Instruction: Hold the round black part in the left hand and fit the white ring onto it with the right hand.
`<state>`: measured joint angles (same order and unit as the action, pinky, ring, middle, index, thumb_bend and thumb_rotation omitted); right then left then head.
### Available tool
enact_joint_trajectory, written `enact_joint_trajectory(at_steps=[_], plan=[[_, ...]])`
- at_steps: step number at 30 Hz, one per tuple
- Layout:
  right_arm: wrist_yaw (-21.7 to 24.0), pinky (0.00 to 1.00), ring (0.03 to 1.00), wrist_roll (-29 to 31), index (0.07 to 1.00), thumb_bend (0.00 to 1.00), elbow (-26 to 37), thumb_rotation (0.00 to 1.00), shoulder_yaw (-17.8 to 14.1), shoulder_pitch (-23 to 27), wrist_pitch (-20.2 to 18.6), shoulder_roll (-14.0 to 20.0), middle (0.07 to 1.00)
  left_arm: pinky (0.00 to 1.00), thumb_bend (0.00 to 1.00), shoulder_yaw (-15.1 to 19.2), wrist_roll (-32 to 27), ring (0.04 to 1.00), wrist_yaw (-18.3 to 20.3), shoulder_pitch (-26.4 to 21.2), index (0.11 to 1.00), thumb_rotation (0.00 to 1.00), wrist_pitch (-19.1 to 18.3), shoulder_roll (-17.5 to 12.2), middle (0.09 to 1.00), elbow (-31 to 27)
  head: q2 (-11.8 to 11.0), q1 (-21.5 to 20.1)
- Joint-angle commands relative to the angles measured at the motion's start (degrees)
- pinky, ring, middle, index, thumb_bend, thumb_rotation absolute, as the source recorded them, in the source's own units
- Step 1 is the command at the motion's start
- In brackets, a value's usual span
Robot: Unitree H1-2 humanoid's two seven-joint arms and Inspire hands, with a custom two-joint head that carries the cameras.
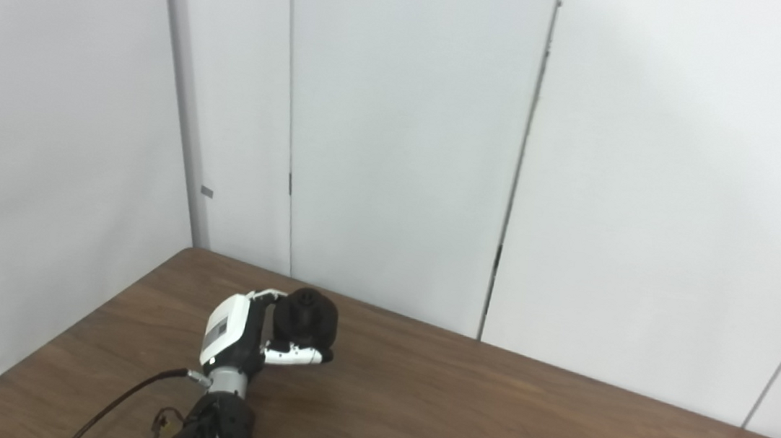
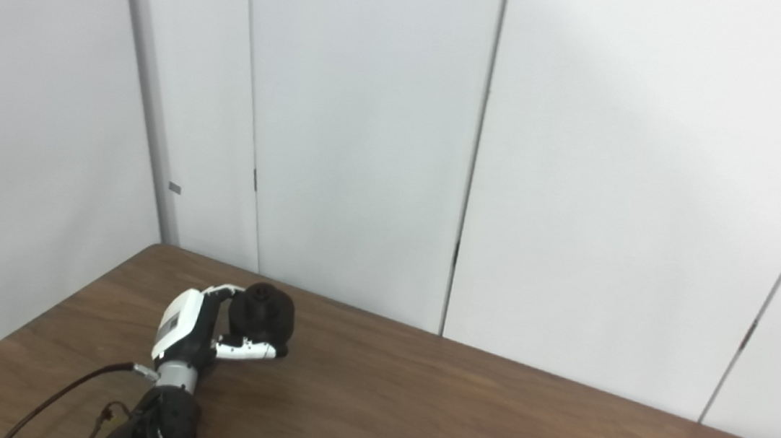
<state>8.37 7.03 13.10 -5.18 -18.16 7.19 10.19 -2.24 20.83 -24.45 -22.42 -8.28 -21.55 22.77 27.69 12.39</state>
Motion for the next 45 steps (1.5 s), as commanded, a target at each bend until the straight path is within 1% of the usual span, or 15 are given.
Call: enact_joint_trajectory(at_steps=[1, 4, 8, 9, 11, 14, 15, 17, 19, 23, 26, 29, 33, 38, 45], plan=[[1.2, 1.0, 1.0, 2.0, 0.996, 0.67, 0.9, 1.0, 0.8, 0.5, 0.1, 0.2, 0.981, 1.0, 0.52, 0.6, 1.4, 0.912, 2.3, -0.1, 0.484, 0.06, -2.6, -0.7, 0.794, -7.2, 0.6, -0.6], [-0.1, 1.0, 1.0, 0.1, 0.994, 0.69, 2.3, 1.0, 1.1, 0.4, -1.8, -0.5, 0.977, 1.0, 0.52, -0.3, 2.3, 0.909, 7.0, 3.3, 0.485, 0.06, -6.2, -1.1, 0.801, -16.1, 1.4, -1.8], [-2.2, 1.0, 0.991, -3.1, 0.971, 0.7, 4.6, 1.0, 1.6, 0.3, -4.9, -1.6, 0.949, 0.91, 0.52, -1.7, 3.8, 0.875, 13.2, 9.1, 0.486, 0.06, -10.5, -0.8, 0.799, -28.3, 3.4, -3.9], [-2.5, 0.99, 0.983, -3.7, 0.966, 0.69, 4.8, 1.0, 1.7, 0.3, -5.4, -1.8, 0.95, 0.89, 0.52, -1.8, 4.0, 0.882, 14.3, 10.1, 0.487, 0.05, -10.9, -0.7, 0.803, -30.2, 3.5, -4.0], [-2.9, 0.97, 0.976, -4.6, 0.957, 0.66, 5.4, 1.0, 2.0, 0.3, -6.0, -2.0, 0.954, 0.84, 0.52, -2.9, 4.7, 0.881, 16.7, 13.1, 0.487, 0.05, -11.4, -0.2, 0.803, -35.7, 5.1, -4.9], [-3.2, 0.95, 0.976, -5.0, 0.952, 0.61, 6.5, 1.0, 2.6, 0.2, -6.9, -2.3, 0.954, 0.79, 0.52, -4.1, 6.0, 0.872, 19.2, 16.4, 0.486, 0.06, -11.6, 0.6, 0.802, -40.8, 7.2, -7.0], [-3.2, 0.95, 0.978, -5.1, 0.95, 0.6, 6.9, 1.0, 2.7, 0.2, -7.1, -2.4, 0.954, 0.79, 0.52, -4.2, 6.4, 0.871, 19.8, 17.1, 0.485, 0.06, -11.6, 0.8, 0.804, -41.8, 7.2, -7.0], [-3.3, 0.96, 0.98, -4.9, 0.947, 0.59, 7.8, 1.0, 3.2, 0.1, -7.5, -2.5, 0.956, 0.8, 0.52, -4.6, 6.5, 0.87, 21.2, 19.4, 0.485, 0.06, -11.2, 1.7, 0.806, -44.9, 10.2, -9.4], [-3.5, 0.96, 0.975, -5.0, 0.941, 0.59, 8.5, 1.0, 3.5, 0.2, -7.8, -2.4, 0.953, 0.85, 0.52, -4.6, 6.2, 0.882, 22.3, 21.5, 0.485, 0.06, -10.6, 2.8, 0.812, -47.4, 11.4, -10.1], [-4.0, 0.95, 0.959, -4.6, 0.933, 0.61, 10.7, 0.98, 3.9, 0.7, -10.4, -2.5, 0.942, 0.86, 0.52, -4.3, 6.3, 0.881, 24.1, 24.3, 0.485, 0.06, -9.9, 4.3, 0.808, -50.6, 14.8, -11.3], [-4.4, 0.93, 0.951, -5.0, 0.93, 0.61, 12.0, 0.97, 4.1, 1.4, -12.5, -2.6, 0.933, 0.83, 0.52, -4.7, 7.6, 0.866, 24.7, 26.0, 0.485, 0.06, -9.3, 5.3, 0.804, -52.2, 17.2, -11.8], [-4.6, 0.93, 0.95, -5.7, 0.924, 0.62, 12.7, 0.95, 4.3, 2.0, -14.0, -2.6, 0.926, 0.81, 0.52, -5.1, 8.6, 0.855, 24.9, 27.0, 0.485, 0.06, -9.2, 6.7, 0.797, -52.9, 18.0, -11.9], [-5.0, 0.93, 0.95, -6.0, 0.919, 0.63, 13.8, 0.95, 4.4, 2.8, -15.9, -2.8, 0.92, 0.79, 0.52, -6.9, 11.5, 0.852, 24.3, 28.3, 0.484, 0.06, -7.4, 8.5, 0.796, -52.9, 20.6, -12.4], [-5.1, 0.9, 0.945, -6.1, 0.919, 0.63, 14.8, 0.96, 4.6, 3.7, -17.4, -2.9, 0.916, 0.76, 0.52, -9.1, 15.3, 0.847, 24.9, 28.7, 0.484, 0.06, -6.8, 10.7, 0.794, -52.7, 22.2, -12.7], [-5.5, 0.92, 0.946, -6.1, 0.92, 0.66, 15.8, 0.96, 4.9, 4.6, -19.4, -3.4, 0.915, 0.75, 0.52, -12.9, 18.5, 0.841, 26.2, 29.0, 0.484, 0.06, -6.4, 14.0, 0.789, -52.0, 24.0, -14.2]])
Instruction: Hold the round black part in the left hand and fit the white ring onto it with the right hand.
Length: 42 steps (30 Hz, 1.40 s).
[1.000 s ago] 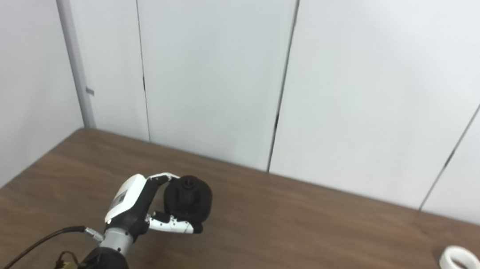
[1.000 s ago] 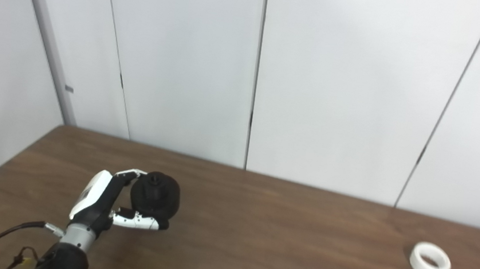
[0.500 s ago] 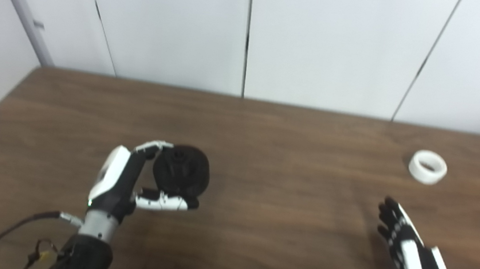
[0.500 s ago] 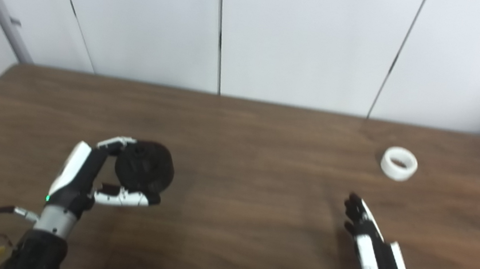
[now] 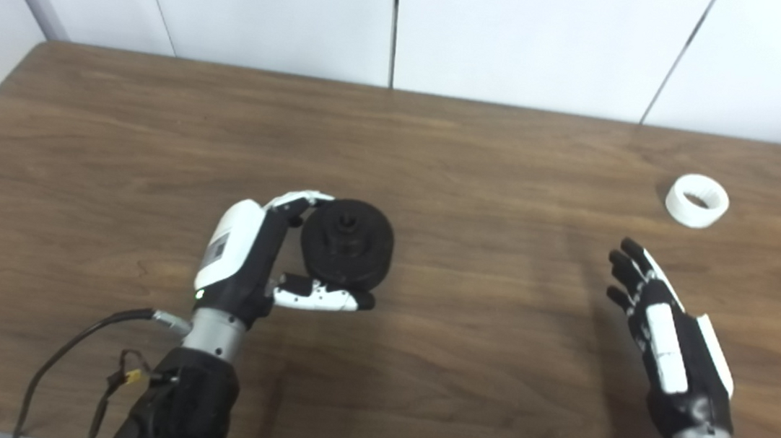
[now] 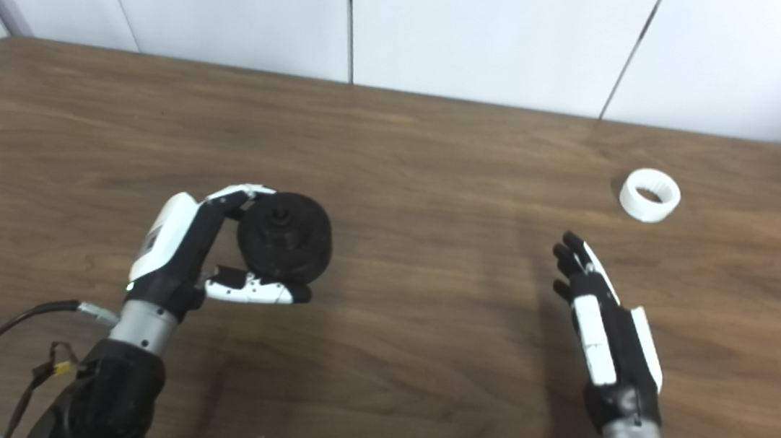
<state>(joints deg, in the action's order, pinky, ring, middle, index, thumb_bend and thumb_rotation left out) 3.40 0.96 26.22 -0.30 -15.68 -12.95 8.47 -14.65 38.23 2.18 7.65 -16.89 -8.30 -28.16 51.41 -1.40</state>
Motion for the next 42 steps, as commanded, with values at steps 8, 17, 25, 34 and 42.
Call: enact_joint_trajectory(at_steps=[8, 17, 25, 34, 42], plan=[[-2.1, 0.94, 0.952, -1.5, 0.915, 0.68, 4.2, 0.98, 1.3, 2.7, -0.1, -2.9, 0.917, 0.75, 0.52, -2.9, 2.3, 0.847, -0.2, 0.0, 0.484, 0.06, 4.7, 2.0, 0.791, 0.7, 1.9, -4.1], [-4.5, 0.96, 0.956, -3.9, 0.918, 0.68, 6.8, 1.0, 3.7, 3.9, -3.9, -4.2, 0.916, 0.74, 0.52, -4.5, 2.5, 0.821, 1.7, 0.5, 0.485, 0.06, 7.0, 1.1, 0.773, 3.6, 4.0, -8.3], [-6.7, 0.96, 0.955, -5.1, 0.918, 0.67, 7.0, 1.0, 5.1, 4.3, -3.8, -4.7, 0.918, 0.72, 0.52, -4.2, -0.6, 0.814, 2.5, 0.9, 0.484, 0.06, 10.8, -0.7, 0.773, 6.5, 4.2, -10.0], [-7.4, 0.95, 0.95, -4.6, 0.914, 0.67, 7.3, 1.0, 5.2, 3.8, -3.5, -4.1, 0.913, 0.74, 0.52, -4.6, -1.7, 0.828, 3.4, 0.2, 0.484, 0.06, 14.3, -1.5, 0.784, 10.8, 3.6, -8.9], [-7.1, 0.94, 0.952, -3.3, 0.923, 0.68, 7.1, 1.0, 4.6, 2.9, -3.1, -3.3, 0.915, 0.86, 0.52, -4.9, -1.0, 0.861, 3.3, 0.4, 0.485, 0.06, 15.7, -1.3, 0.798, 14.4, 1.4, -5.9]])
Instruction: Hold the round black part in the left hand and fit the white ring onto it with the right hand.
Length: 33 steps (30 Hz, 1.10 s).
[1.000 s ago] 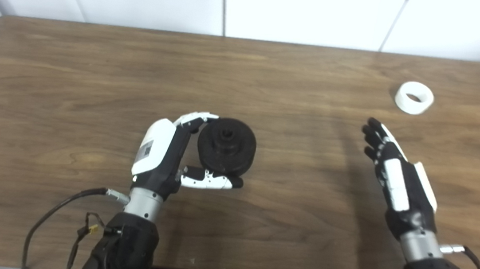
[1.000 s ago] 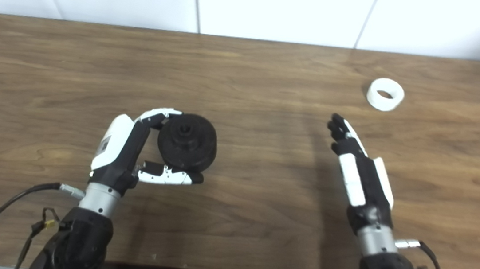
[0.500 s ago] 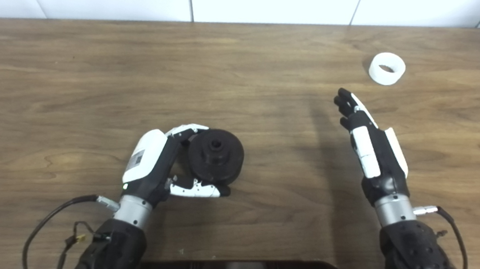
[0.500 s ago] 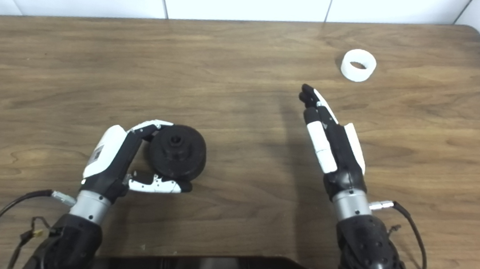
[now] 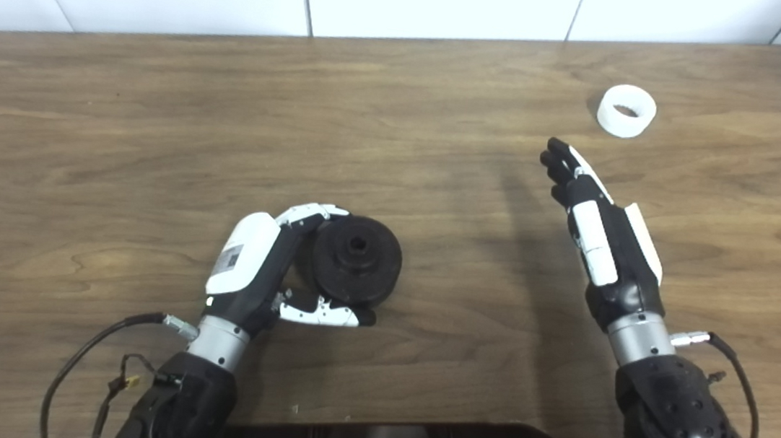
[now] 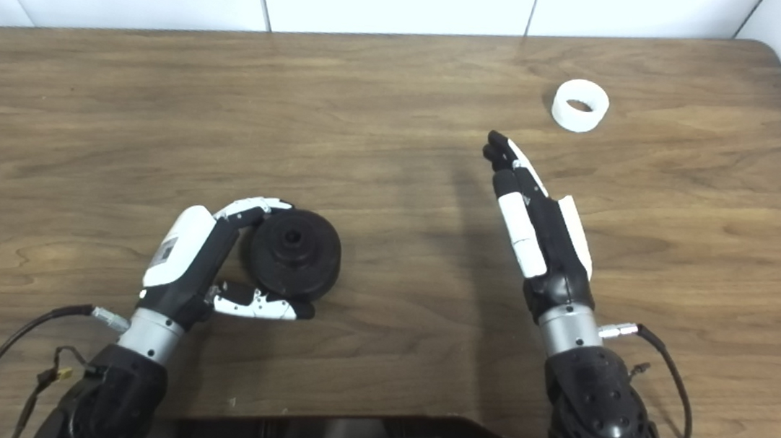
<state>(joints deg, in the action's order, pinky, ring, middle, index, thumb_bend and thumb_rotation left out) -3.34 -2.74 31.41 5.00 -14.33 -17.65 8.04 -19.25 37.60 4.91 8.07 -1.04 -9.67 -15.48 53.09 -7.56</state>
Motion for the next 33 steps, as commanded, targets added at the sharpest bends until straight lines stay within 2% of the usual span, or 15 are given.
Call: enact_joint_trajectory(at_steps=[1, 3, 6, 14, 25, 26, 29, 33], plan=[[-0.3, 0.94, 0.952, 0.3, 0.924, 0.68, 1.9, 1.0, -0.7, 1.3, 1.6, -2.6, 0.915, 0.89, 0.52, -0.4, -0.3, 0.87, 0.3, 0.0, 0.485, 0.06, 0.0, 0.2, 0.802, 2.4, -0.5, 0.5], [0.0, 0.95, 0.957, 0.6, 0.929, 0.67, 2.0, 1.0, -0.9, 0.9, 2.0, -2.3, 0.919, 0.97, 0.52, -0.5, 0.4, 0.891, 0.0, 0.2, 0.485, 0.06, -0.2, 0.6, 0.811, 3.6, -1.3, 1.5], [0.2, 0.94, 0.955, 1.2, 0.93, 0.67, 1.7, 1.0, -1.3, 0.4, 2.9, -2.0, 0.918, 1.0, 0.52, -0.7, 1.7, 0.911, -0.8, 0.4, 0.485, 0.06, 0.1, 1.0, 0.82, 5.5, -2.0, 2.4], [1.6, 0.95, 0.958, 3.9, 0.931, 0.69, 0.6, 0.99, -2.7, -0.7, 5.0, -1.2, 0.924, 1.0, 0.52, -1.9, 6.2, 0.919, -6.0, -0.2, 0.484, 0.06, 2.8, 1.2, 0.835, 11.3, -3.7, 4.1], [2.0, 0.93, 0.952, 3.5, 0.934, 0.65, -0.1, 0.99, -3.0, -1.1, 6.3, -1.1, 0.923, 1.0, 0.52, -2.7, 8.2, 0.957, -7.3, -0.4, 0.483, 0.06, 1.9, 1.2, 0.872, 14.0, -5.0, 4.1], [2.0, 0.94, 0.954, 3.4, 0.934, 0.65, -0.3, 0.99, -3.0, -1.2, 6.6, -1.1, 0.922, 1.0, 0.52, -2.7, 8.2, 0.954, -7.5, -0.4, 0.483, 0.06, 2.1, 1.2, 0.87, 14.3, -5.8, 3.5], [2.2, 0.95, 0.964, 4.7, 0.938, 0.65, -0.1, 0.99, -3.3, -1.3, 7.0, -1.4, 0.927, 1.0, 0.52, -2.7, 8.7, 0.939, -7.8, -0.2, 0.483, 0.06, 1.7, 1.2, 0.856, 14.7, -5.4, 2.4], [1.7, 0.98, 0.968, 5.5, 0.948, 0.65, 3.0, 0.98, -4.4, -0.4, 4.9, -1.3, 0.944, 1.0, 0.52, -2.7, 10.0, 0.932, -6.1, -0.3, 0.485, 0.06, -0.3, 0.9, 0.85, 13.5, -4.2, 1.3]])
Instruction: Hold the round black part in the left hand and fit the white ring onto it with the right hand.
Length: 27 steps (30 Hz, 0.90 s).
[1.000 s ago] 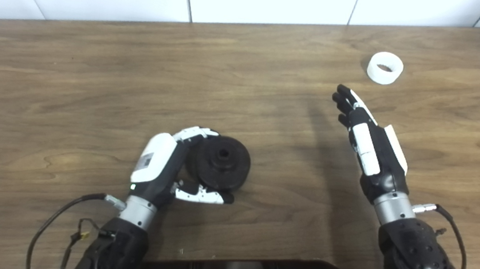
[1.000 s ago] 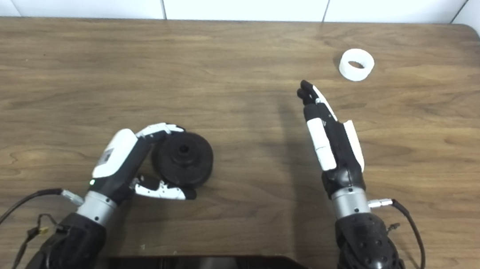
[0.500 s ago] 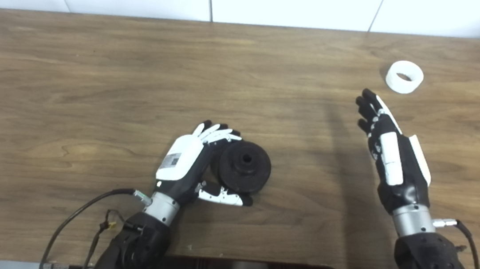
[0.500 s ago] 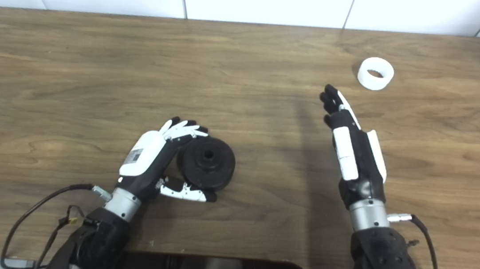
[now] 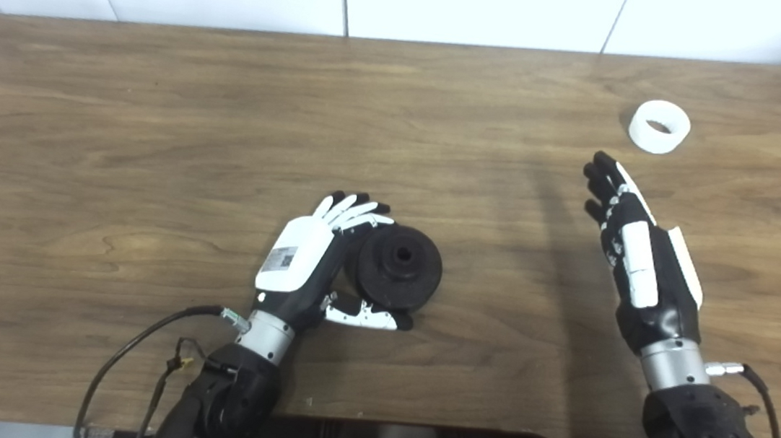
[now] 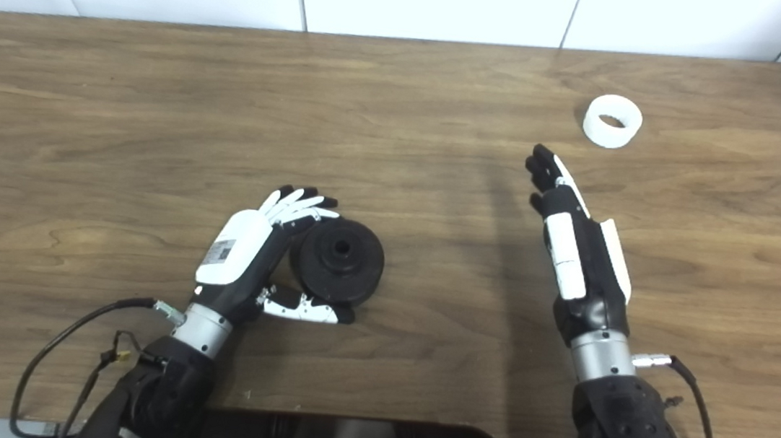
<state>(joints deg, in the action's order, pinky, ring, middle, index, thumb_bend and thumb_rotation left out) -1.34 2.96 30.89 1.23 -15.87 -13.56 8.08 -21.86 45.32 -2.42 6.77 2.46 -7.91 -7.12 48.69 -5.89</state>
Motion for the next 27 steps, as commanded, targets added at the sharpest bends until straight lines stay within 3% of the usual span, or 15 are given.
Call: enact_joint_trajectory(at_steps=[1, 4, 10, 16, 21, 27], plan=[[-0.5, 0.97, 0.953, -0.7, 0.943, 0.69, 4.3, 0.98, -0.8, 1.4, 0.3, -1.3, 0.94, 1.0, 0.52, -0.1, 2.4, 0.93, 1.4, 0.9, 0.484, 0.06, -3.9, -1.0, 0.846, 5.0, 0.2, -0.6], [-0.6, 0.97, 0.961, -0.8, 0.942, 0.72, 6.8, 0.98, -1.7, 2.7, -1.8, -0.9, 0.941, 1.0, 0.53, 0.1, 2.0, 0.928, 1.6, 1.0, 0.484, 0.06, -3.7, -1.2, 0.846, 4.9, 0.0, -1.5], [-0.3, 0.96, 0.98, -0.5, 0.952, 0.68, 10.6, 1.0, -4.0, 8.0, -8.5, 1.3, 0.948, 1.0, 0.53, 0.2, 2.2, 0.93, 1.5, 1.5, 0.484, 0.06, -3.9, -1.3, 0.843, 4.6, -0.3, -2.5], [0.4, 0.94, 0.961, -1.6, 0.935, 0.66, 10.5, 1.0, -6.4, 12.0, -12.7, 4.1, 0.933, 1.0, 0.52, -0.2, 3.3, 0.927, 0.4, 2.3, 0.484, 0.06, -3.7, -1.3, 0.835, 5.1, -2.6, -4.2], [1.9, 0.97, 0.97, -2.4, 0.934, 0.62, 8.5, 0.95, -7.4, 14.1, -13.2, 7.3, 0.934, 1.0, 0.52, -0.1, 3.7, 0.928, -0.6, 2.7, 0.485, 0.06, -3.0, -1.5, 0.837, 5.6, -4.7, -4.1], [3.2, 0.96, 0.965, -4.5, 0.938, 0.6, 3.0, 0.84, -7.2, 16.4, -11.1, 10.1, 0.936, 1.0, 0.52, 0.0, 3.3, 0.93, -3.0, 2.7, 0.485, 0.06, -1.4, -1.7, 0.838, 8.5, -9.5, -5.1]])
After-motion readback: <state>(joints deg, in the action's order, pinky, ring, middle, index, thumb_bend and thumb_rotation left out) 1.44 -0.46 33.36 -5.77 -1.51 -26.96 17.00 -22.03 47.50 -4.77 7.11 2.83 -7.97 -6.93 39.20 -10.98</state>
